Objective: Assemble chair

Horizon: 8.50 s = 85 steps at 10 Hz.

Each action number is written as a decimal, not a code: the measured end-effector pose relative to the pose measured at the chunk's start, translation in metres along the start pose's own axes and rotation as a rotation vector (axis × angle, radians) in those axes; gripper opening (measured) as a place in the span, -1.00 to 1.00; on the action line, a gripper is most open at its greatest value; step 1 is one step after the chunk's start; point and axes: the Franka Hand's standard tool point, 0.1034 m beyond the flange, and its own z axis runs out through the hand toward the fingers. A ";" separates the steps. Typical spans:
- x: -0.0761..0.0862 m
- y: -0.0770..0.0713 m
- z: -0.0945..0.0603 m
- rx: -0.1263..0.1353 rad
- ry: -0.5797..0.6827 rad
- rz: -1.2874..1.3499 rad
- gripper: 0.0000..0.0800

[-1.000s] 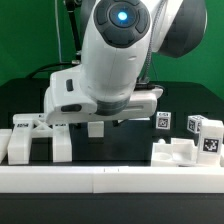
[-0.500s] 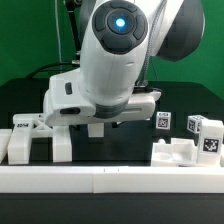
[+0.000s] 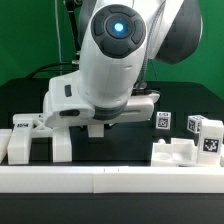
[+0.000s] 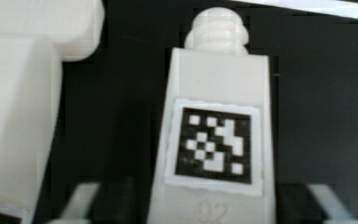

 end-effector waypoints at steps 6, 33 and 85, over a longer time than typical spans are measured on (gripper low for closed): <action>0.003 0.001 -0.014 -0.001 0.012 0.015 -0.27; 0.008 0.004 -0.162 -0.201 1.178 0.089 -0.27; 0.066 -0.066 -0.201 -0.032 1.243 0.065 -0.27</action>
Offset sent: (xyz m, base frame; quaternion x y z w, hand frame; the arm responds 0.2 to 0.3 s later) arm 0.0113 0.0011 0.0083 -0.0113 -0.0075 0.0042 0.9999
